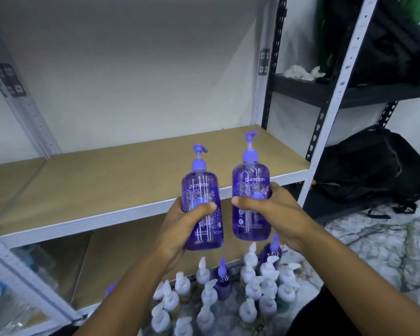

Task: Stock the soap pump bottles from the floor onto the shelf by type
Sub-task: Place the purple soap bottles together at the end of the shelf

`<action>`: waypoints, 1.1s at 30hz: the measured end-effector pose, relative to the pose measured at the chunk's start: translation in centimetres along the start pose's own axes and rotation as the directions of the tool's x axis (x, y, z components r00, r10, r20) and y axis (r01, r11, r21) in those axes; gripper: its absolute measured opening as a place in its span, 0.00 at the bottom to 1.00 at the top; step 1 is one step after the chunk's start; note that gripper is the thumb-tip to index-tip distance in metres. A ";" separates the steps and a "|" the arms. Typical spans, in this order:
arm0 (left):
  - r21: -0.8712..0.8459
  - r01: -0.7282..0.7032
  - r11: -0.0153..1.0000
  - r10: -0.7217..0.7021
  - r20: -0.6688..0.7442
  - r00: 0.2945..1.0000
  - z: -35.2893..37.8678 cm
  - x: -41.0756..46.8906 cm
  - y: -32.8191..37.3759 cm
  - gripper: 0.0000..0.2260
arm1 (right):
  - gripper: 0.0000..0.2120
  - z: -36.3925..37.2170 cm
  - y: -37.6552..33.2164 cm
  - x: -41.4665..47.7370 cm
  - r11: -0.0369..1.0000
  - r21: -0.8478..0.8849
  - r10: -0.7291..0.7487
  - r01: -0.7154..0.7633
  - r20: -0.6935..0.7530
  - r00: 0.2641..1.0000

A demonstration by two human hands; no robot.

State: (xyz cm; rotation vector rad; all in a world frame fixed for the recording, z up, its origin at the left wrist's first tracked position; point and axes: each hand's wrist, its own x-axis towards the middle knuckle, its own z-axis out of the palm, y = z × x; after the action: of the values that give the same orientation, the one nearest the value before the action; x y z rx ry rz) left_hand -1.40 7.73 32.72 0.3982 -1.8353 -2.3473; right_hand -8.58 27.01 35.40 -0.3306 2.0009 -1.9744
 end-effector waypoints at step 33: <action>-0.228 0.099 0.969 -0.079 0.093 0.993 6.5 22.3 -1.0 0.24 | 0.38 -10.1 2.5 20.6 0.958 -0.218 -0.235 0.187 -0.224 0.946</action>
State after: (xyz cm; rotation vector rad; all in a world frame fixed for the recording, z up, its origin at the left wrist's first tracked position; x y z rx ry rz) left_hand -24.50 8.08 30.40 0.3654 -1.5792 -2.6391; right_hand -31.34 28.71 31.76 -0.3742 2.4177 -2.0350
